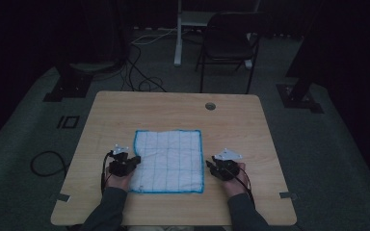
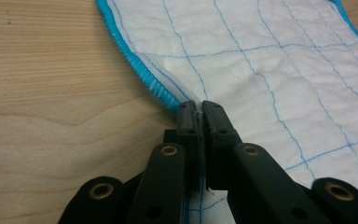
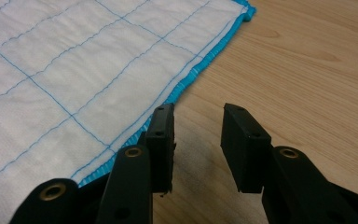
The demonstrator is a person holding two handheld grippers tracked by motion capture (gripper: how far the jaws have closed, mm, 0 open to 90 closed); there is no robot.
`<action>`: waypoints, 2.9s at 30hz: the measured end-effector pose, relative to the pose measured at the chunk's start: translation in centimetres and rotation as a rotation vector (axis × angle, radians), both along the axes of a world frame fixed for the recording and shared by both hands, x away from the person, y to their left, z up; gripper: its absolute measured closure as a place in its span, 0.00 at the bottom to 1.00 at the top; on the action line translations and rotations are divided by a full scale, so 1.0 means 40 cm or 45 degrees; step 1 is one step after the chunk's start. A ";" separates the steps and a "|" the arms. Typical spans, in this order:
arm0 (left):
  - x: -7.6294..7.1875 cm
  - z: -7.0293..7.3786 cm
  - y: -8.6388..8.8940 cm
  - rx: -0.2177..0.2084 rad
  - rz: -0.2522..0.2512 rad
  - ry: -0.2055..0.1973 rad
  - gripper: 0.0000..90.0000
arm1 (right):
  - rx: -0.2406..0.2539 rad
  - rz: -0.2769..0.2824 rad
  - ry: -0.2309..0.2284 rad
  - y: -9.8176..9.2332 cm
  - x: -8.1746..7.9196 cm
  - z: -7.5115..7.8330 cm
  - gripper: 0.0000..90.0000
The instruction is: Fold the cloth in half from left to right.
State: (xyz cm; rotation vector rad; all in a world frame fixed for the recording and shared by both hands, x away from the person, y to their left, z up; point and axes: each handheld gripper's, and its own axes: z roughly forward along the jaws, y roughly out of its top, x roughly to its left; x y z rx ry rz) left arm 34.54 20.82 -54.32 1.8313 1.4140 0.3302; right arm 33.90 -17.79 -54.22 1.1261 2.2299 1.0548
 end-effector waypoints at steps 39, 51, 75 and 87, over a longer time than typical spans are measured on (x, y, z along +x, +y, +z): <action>-0.010 0.160 -0.105 0.015 -0.196 -0.204 0.98 | -0.004 0.007 0.008 0.002 0.002 -0.003 0.72; -0.011 0.194 -0.140 -0.006 -0.253 -0.244 0.98 | -0.006 0.007 0.006 0.002 0.001 -0.002 0.72; 0.004 0.212 -0.231 0.001 -0.353 -0.259 0.98 | -0.004 0.007 0.005 0.001 0.001 -0.001 0.72; 0.016 0.202 -0.277 0.022 -0.398 -0.248 0.98 | -0.002 0.005 0.003 -0.003 0.000 0.000 0.72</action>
